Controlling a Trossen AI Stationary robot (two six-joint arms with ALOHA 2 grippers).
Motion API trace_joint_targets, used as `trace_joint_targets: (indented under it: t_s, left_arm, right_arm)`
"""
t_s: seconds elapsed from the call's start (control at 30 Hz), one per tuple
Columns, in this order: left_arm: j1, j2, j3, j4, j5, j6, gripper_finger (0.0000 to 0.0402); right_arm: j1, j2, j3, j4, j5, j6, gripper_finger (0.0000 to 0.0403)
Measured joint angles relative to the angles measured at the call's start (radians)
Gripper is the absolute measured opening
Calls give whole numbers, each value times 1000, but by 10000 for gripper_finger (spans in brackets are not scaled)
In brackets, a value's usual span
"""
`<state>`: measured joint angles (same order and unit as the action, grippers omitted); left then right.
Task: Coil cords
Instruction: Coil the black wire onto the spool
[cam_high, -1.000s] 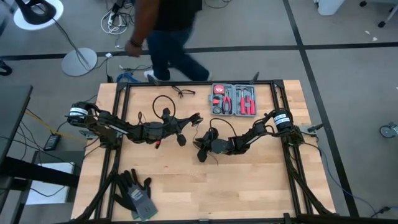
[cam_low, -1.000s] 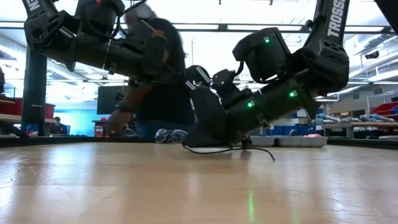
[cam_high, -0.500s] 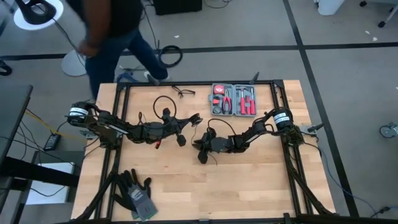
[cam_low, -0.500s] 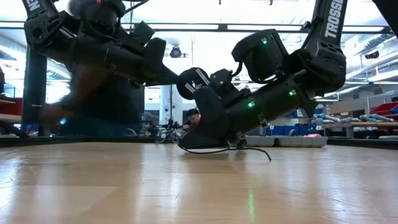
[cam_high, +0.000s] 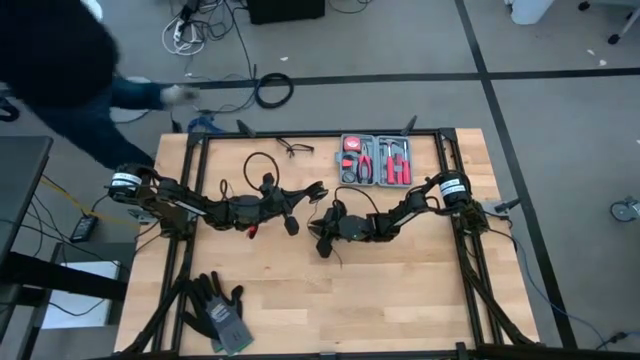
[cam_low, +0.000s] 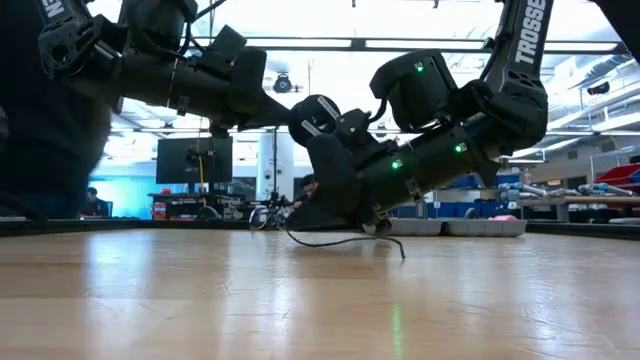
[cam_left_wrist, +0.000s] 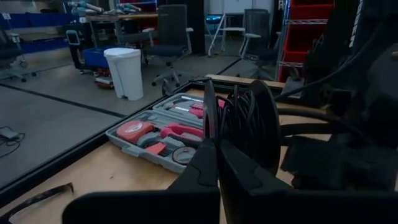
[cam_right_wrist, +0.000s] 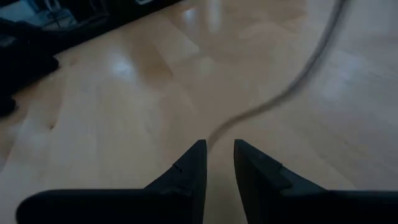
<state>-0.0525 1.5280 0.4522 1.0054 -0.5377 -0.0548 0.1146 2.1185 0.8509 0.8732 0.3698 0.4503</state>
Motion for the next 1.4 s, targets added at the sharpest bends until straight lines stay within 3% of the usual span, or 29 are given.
trace_joint_targets:
  t_s: [0.33,0.53,0.73,0.87,1.0,1.17,1.4]
  left_arm:
    - [0,0,0,-2,0,-1,0]
    - [0,0,0,-6,0,0,0]
    - [0,0,0,-21,-16,2,0]
    - [0,0,0,-30,-16,2,0]
    - [0,0,0,-25,-15,1,0]
    - [0,0,0,-18,-16,0,0]
    - [0,0,0,11,-15,1,0]
  right_arm:
    - [-27,-1,0,42,-3,-5,74]
    - [-29,-6,0,29,-80,-25,65]
    - [-27,-141,-36,-202,-91,-26,53]
    - [-9,-280,-70,-398,-11,-36,42]
    - [23,-382,-138,-443,105,-52,31]
    - [42,-389,-222,-349,165,-40,24]
    - [35,-165,-203,24,161,-49,38]
